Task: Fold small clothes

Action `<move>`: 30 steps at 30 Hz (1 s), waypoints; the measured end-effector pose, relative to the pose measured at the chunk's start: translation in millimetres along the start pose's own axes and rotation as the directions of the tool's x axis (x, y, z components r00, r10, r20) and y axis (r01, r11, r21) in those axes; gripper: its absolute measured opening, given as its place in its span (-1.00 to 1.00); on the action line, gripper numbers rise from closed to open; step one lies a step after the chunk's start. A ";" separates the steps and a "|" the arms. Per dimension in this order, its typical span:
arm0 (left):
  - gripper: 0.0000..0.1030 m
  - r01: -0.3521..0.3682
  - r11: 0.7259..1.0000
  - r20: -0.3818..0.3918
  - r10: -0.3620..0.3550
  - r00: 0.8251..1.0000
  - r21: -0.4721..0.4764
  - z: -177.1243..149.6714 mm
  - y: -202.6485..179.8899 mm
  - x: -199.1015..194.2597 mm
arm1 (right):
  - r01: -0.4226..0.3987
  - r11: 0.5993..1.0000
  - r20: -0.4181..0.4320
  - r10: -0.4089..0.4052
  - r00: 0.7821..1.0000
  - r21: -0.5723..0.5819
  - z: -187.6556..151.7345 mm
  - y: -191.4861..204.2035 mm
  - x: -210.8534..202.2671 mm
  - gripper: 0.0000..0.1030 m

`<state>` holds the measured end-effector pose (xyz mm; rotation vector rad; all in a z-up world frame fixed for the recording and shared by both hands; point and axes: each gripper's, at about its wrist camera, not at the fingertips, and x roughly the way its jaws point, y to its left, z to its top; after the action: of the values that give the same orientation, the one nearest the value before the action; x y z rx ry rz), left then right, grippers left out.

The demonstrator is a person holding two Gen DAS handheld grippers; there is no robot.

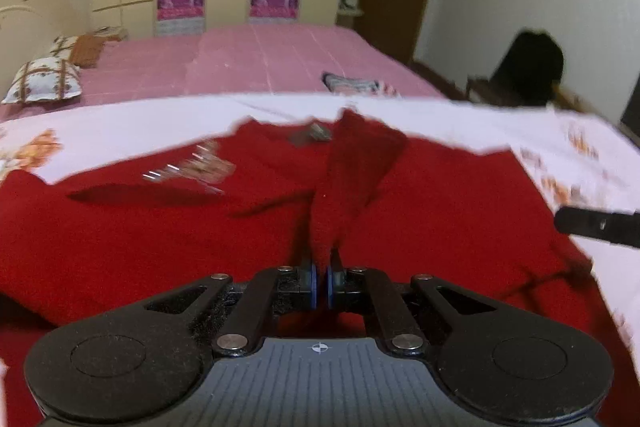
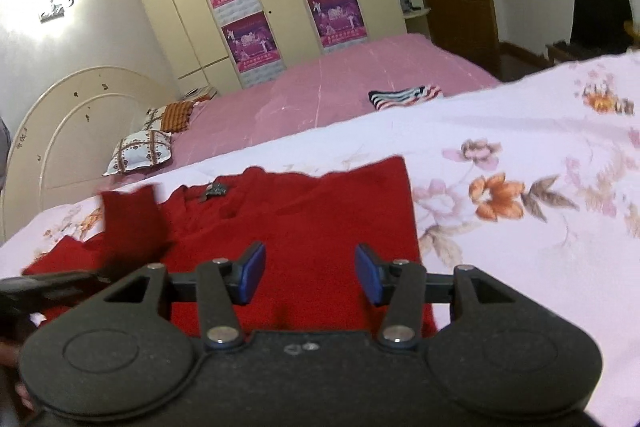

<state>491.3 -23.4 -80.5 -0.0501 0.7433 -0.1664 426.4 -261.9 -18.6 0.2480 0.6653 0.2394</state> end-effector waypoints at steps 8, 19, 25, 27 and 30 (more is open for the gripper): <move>0.14 -0.075 0.995 0.092 0.069 0.993 0.059 -10.5 13.1 -70.4 | -0.123 0.975 -0.055 0.135 0.989 0.186 -5.2 4.9 22.7 0.04; 0.14 -0.282 0.947 -0.002 0.285 0.958 -0.152 -69.6 153.1 -105.2 | -0.244 0.870 -0.104 0.316 0.943 0.429 -20.5 29.8 72.6 0.02; -0.30 -0.269 0.948 0.013 0.275 0.961 -0.169 -66.8 163.6 -96.4 | -0.141 0.944 -0.109 0.181 0.978 0.299 -13.0 49.0 76.5 -0.80; -0.69 -0.264 0.956 0.024 0.269 0.963 -0.129 -64.7 162.3 -88.1 | -0.142 0.955 -0.094 0.172 0.981 0.261 -8.9 48.2 69.9 -0.80; -0.88 -0.268 0.955 0.062 0.277 0.959 -0.127 -60.1 155.8 -92.9 | -0.112 0.975 -0.066 0.127 0.990 0.194 -2.9 46.0 59.0 -0.80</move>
<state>404.1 146.6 -78.8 -0.0648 0.6722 0.1427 463.2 -200.6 -41.0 0.4644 0.7528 0.3024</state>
